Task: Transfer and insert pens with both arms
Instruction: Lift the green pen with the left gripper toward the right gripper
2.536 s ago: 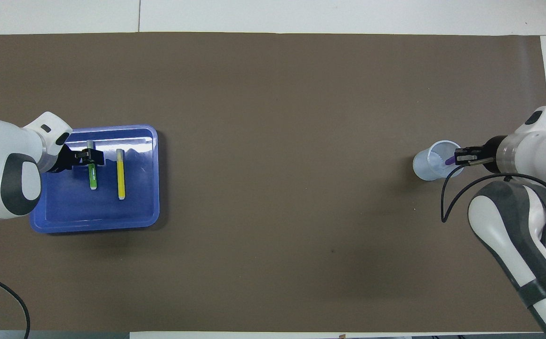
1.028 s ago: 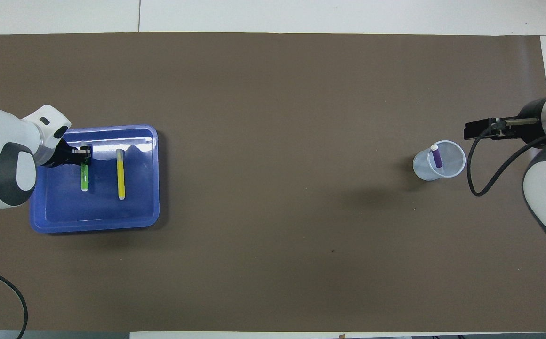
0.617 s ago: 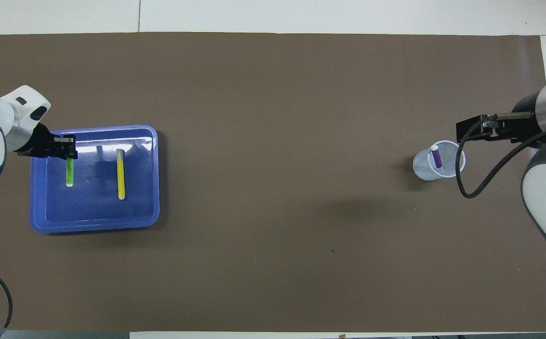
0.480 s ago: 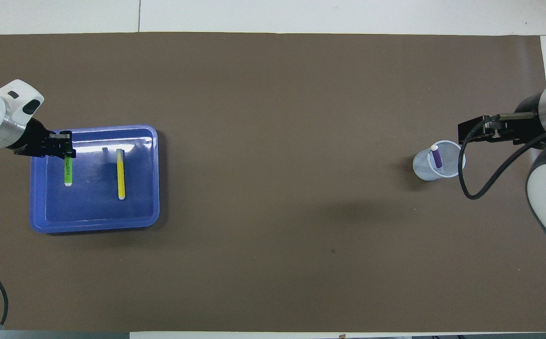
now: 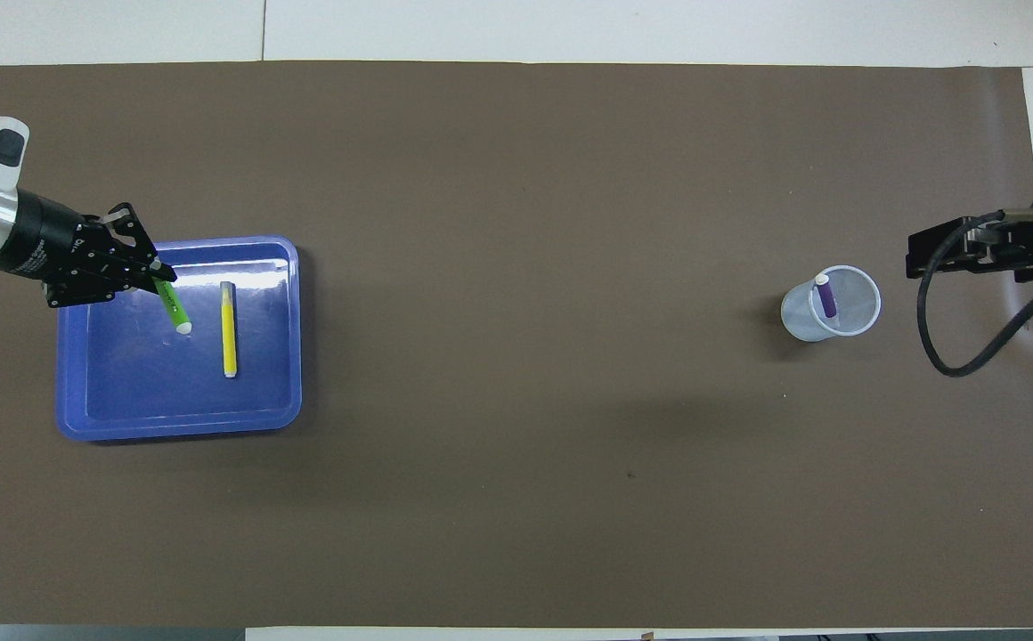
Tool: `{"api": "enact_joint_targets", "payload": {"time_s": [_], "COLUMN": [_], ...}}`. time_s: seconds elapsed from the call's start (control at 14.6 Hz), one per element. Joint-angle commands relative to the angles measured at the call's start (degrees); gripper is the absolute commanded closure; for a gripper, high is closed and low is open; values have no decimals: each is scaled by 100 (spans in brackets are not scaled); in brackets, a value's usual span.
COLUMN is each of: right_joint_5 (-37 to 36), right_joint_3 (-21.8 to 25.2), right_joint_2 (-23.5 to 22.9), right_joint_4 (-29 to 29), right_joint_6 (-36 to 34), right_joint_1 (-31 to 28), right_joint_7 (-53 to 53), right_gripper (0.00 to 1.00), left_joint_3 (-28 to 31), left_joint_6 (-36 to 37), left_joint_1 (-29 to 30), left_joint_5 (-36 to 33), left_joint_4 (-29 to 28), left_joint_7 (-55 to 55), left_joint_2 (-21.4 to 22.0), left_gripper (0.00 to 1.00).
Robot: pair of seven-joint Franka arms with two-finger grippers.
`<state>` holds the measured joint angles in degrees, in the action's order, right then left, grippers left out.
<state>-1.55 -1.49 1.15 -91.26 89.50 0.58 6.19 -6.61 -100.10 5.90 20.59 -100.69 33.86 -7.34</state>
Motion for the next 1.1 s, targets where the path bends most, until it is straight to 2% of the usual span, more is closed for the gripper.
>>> {"api": "enact_joint_targets", "payload": {"time_s": [0.0, 0.34, 0.55, 0.82, 1.03], "right_joint_5": [-4, 57, 84, 917, 1726], "right_joint_3": [-9, -18, -35, -53, -123], "right_joint_2": [-36, 26, 43, 87, 79], "right_joint_4": [144, 56, 56, 73, 56], "right_joint_6": [-240, -240, -267, -197, 101], "right_joint_1": [-40, -23, -14, 21, 74], "right_joint_7": [66, 75, 58, 93, 154], "right_gripper": [0, 0, 0, 0, 0], "left_joint_3": [28, 19, 19, 19, 19], "left_joint_6": [44, -236, -886, -1808, -2879], "left_joint_1": [-474, -949, -1396, -2187, -2908], "left_joint_5": [514, 1604, 2385, 3177, 3599], "left_joint_4": [-118, -258, -775, -1294, -1716], "left_joint_7": [1625, 3976, 4698, 5331, 5788], "left_joint_2": [320, 584, 882, 1199, 1358], "left_gripper": [100, 100, 100, 100, 100]}}
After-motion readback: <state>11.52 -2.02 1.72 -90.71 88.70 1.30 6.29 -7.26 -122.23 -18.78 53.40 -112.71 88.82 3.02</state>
